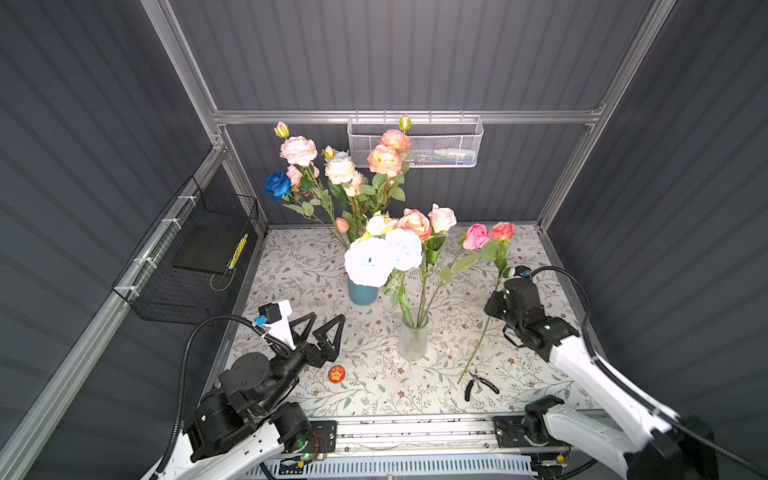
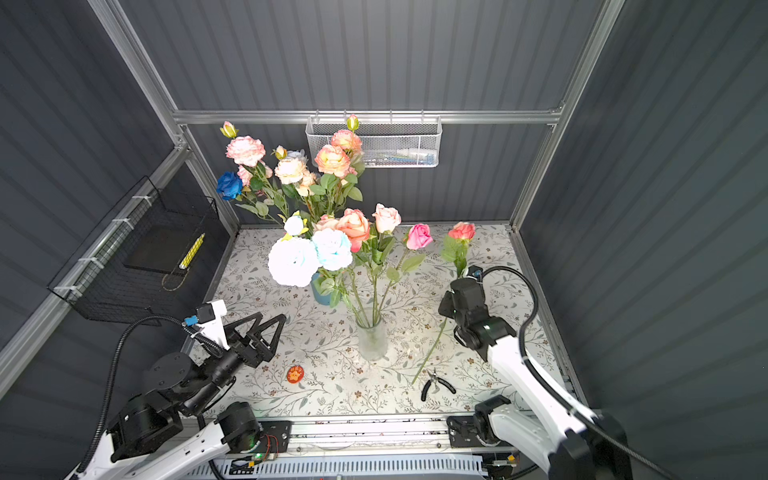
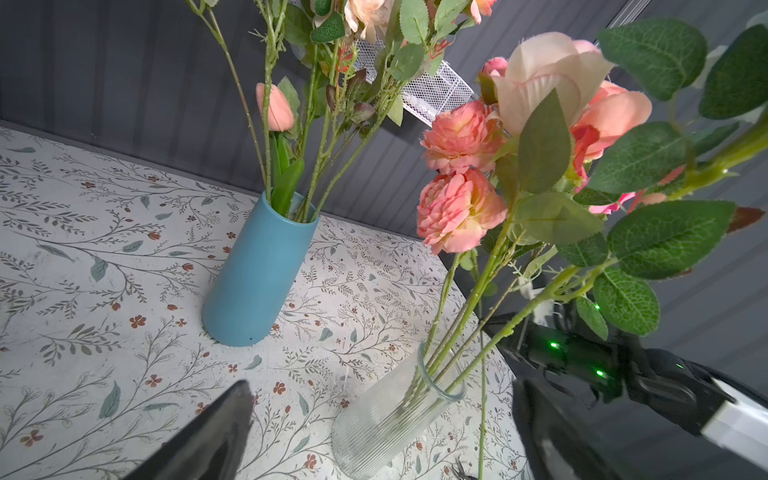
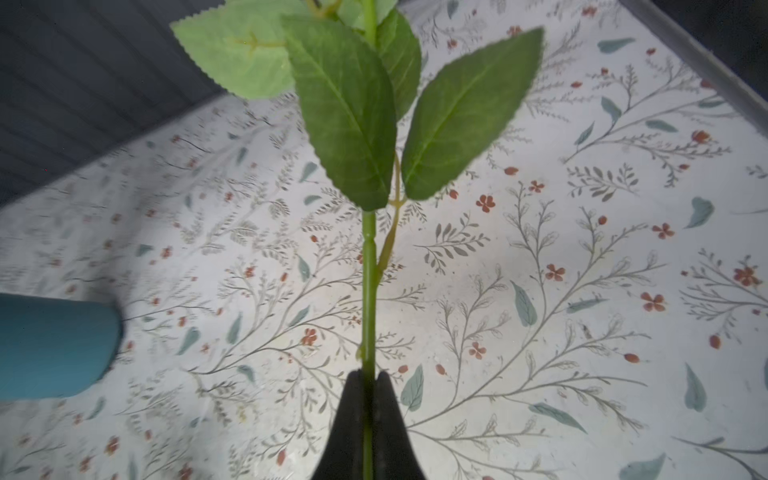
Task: Arrange the flowers into the vase
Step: 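Lift the pink rose high with the right gripper, then carry the rose over the glass vase and lower its stem in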
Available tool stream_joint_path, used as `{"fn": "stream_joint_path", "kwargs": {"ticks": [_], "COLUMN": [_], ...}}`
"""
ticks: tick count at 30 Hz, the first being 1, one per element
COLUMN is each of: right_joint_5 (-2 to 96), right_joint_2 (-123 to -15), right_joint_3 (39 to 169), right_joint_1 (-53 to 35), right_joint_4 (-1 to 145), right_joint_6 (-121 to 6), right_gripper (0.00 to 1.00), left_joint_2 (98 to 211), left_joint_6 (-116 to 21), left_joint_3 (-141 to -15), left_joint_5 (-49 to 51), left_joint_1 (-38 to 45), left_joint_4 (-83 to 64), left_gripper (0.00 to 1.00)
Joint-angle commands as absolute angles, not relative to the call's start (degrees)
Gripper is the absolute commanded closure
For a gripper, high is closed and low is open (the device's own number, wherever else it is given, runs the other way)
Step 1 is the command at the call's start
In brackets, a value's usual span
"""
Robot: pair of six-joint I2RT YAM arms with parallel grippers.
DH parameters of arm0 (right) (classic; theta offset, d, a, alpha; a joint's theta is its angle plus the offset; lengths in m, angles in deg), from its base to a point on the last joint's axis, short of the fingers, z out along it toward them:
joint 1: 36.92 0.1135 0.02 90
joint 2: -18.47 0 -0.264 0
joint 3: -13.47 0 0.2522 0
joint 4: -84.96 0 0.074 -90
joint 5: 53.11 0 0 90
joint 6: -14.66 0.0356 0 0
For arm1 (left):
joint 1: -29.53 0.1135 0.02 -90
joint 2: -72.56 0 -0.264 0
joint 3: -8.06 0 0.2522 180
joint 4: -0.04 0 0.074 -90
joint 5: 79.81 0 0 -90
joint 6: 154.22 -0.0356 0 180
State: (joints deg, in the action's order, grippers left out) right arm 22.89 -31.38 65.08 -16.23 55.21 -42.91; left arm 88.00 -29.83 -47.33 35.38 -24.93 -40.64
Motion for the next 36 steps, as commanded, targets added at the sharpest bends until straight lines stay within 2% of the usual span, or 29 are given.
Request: {"fn": "stream_joint_path", "kwargs": {"ticks": [1,5,8,13,18,26,36], "right_joint_5": [25.7,26.7,28.8,35.2,36.9,22.5,11.0], "right_joint_2": [-21.1,-10.3,-6.8,-8.6,-15.1,-27.8,-39.6], "right_joint_3": [64.7,68.7,73.8,83.5,90.3,93.1,92.7], "right_joint_1": [-15.4,-13.6,-11.9,-9.5,-4.0,15.1,23.3], "right_joint_4": [52.8,50.7,50.6,52.7,57.5,73.6,93.9], "right_joint_6": [-45.6,-48.8,-50.9,-52.6,-53.5,-66.0,-82.2], "right_gripper": [1.00,1.00,1.00,1.00,1.00,1.00,1.00], "left_joint_2": [88.5,89.1,89.7,90.8,91.7,92.3,92.2], "left_joint_6": [-29.2,-29.3,-29.5,-29.4,-29.0,-28.7,-28.6], "left_joint_3": [-48.4,-48.9,-49.3,-49.7,-50.0,-50.7,-51.0], "left_joint_5": [37.1,37.6,38.1,38.3,38.3,38.7,39.0], "left_joint_1": [-25.3,-25.2,-25.2,-25.2,-25.1,-25.2,-25.1], "left_joint_4": [-41.0,-41.0,-41.0,-40.4,-40.2,-40.9,-42.0], "left_gripper": [0.00,0.00,0.00,0.00,0.00,0.00,0.00]}}
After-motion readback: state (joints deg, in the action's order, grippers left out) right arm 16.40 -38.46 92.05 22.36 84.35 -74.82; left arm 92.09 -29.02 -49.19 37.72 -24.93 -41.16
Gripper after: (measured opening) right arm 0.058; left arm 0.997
